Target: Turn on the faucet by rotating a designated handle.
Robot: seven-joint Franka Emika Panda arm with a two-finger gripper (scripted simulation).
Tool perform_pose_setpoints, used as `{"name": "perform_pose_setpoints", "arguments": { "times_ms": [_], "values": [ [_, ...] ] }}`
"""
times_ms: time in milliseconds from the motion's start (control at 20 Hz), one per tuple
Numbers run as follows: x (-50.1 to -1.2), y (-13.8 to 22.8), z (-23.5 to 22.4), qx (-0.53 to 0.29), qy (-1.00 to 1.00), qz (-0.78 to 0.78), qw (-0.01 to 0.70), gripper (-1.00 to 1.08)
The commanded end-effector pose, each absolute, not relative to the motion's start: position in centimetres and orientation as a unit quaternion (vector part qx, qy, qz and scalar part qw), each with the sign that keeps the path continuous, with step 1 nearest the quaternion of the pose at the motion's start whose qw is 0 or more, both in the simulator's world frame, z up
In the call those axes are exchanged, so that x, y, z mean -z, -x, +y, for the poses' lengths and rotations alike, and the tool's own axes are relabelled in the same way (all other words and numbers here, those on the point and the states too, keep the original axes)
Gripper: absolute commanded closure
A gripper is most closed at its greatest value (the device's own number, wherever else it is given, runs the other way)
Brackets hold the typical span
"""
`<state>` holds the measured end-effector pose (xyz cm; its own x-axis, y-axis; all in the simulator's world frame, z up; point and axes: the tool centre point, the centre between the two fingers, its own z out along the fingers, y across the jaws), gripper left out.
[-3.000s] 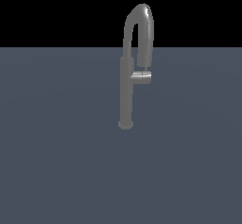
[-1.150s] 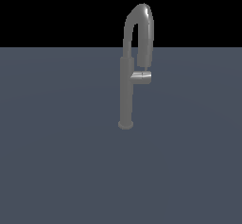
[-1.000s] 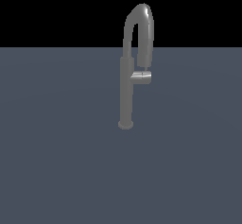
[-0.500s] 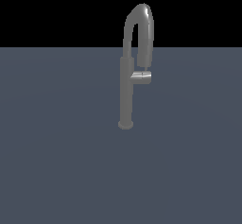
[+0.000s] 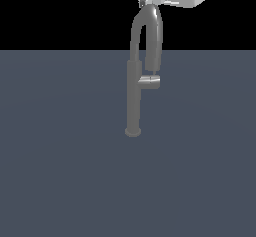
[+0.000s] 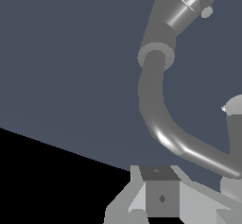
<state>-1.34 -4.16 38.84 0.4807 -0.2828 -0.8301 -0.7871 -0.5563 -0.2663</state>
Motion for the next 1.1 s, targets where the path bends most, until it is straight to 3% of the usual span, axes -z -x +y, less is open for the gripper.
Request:
{"name": "perform_pose_setpoints", "arguments": {
  "times_ms": [0,500,1050],
  "values": [
    [-37.3,0.3,-4.8,-0.405,0.767,0.355,0.350,1.08],
    [-30.7,-2.5,-6.8,-0.481,0.643,0.423,0.420,1.08],
    [-25.4,-3.4,-7.5,-0.527,0.541,0.464,0.463,1.08]
  ]
}}
